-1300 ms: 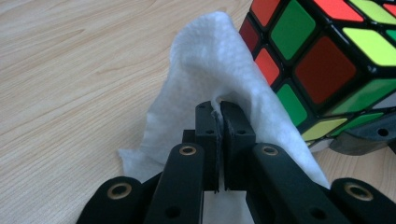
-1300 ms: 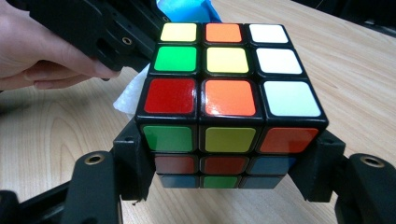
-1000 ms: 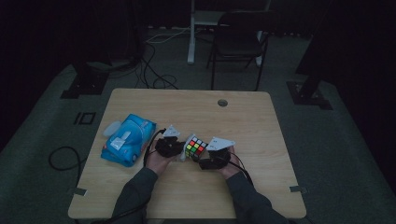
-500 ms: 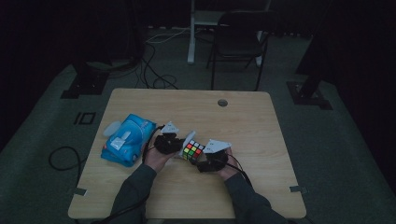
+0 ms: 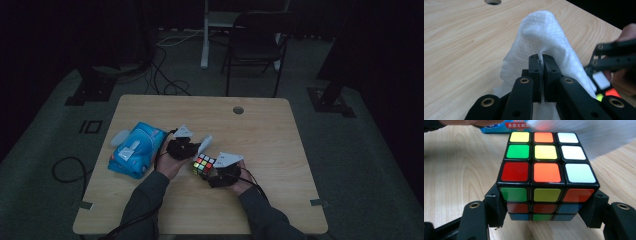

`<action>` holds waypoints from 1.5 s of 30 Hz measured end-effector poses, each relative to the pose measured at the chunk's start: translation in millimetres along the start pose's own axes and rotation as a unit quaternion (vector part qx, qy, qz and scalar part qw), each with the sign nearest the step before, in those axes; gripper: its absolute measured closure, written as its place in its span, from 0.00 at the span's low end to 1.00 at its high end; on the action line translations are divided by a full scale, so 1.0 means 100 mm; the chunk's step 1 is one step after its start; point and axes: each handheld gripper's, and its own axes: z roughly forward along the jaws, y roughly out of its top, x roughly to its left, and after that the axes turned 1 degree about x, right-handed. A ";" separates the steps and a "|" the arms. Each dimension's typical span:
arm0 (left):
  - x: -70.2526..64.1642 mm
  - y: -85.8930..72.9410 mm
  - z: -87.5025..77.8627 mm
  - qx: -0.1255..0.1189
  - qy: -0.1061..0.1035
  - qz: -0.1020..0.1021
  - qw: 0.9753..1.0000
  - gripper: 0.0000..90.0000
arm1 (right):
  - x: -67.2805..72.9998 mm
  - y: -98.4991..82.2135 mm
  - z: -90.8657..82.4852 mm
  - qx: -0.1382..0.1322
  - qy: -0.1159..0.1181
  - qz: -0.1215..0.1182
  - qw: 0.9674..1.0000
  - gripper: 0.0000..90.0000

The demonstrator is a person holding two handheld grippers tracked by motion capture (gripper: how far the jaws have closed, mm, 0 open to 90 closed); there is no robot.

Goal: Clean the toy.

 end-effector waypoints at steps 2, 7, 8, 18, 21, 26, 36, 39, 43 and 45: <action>-0.01 0.04 0.01 -0.002 -0.001 0.004 1.000 0.97 | 0.02 0.00 0.02 0.003 0.004 -0.002 1.000 0.38; -0.05 0.11 0.03 -0.005 -0.005 0.007 1.000 0.97 | 0.07 0.01 0.05 0.006 0.009 -0.012 1.000 0.38; -0.06 0.12 0.04 -0.005 -0.006 0.008 1.000 0.97 | 0.07 0.00 0.06 0.006 0.010 -0.013 1.000 0.38; -0.16 0.23 0.09 -0.012 -0.025 0.019 0.999 0.97 | 0.07 -0.01 0.09 0.014 0.004 -0.013 1.000 0.38; -0.18 0.24 0.10 -0.015 -0.032 0.017 0.999 0.97 | 0.07 -0.01 0.07 0.013 -0.002 -0.018 1.000 0.38; -0.17 0.22 0.11 -0.006 -0.032 0.018 0.999 0.97 | 0.03 -0.01 0.04 0.010 -0.010 -0.014 1.000 0.38; -0.12 0.15 0.15 0.008 -0.027 0.012 1.000 0.97 | -0.06 -0.02 -0.03 0.013 -0.033 -0.017 0.999 0.38; -0.11 0.16 0.14 0.009 -0.027 0.012 1.000 0.97 | -0.09 -0.03 -0.05 0.013 -0.035 -0.015 0.999 0.38; -0.10 0.17 0.12 0.009 -0.026 0.007 1.000 0.97 | -0.10 -0.03 -0.06 0.013 -0.037 -0.017 0.999 0.38; -0.10 0.18 0.12 0.011 -0.028 0.007 1.000 0.97 | -0.11 -0.04 -0.06 0.013 -0.038 -0.017 0.999 0.38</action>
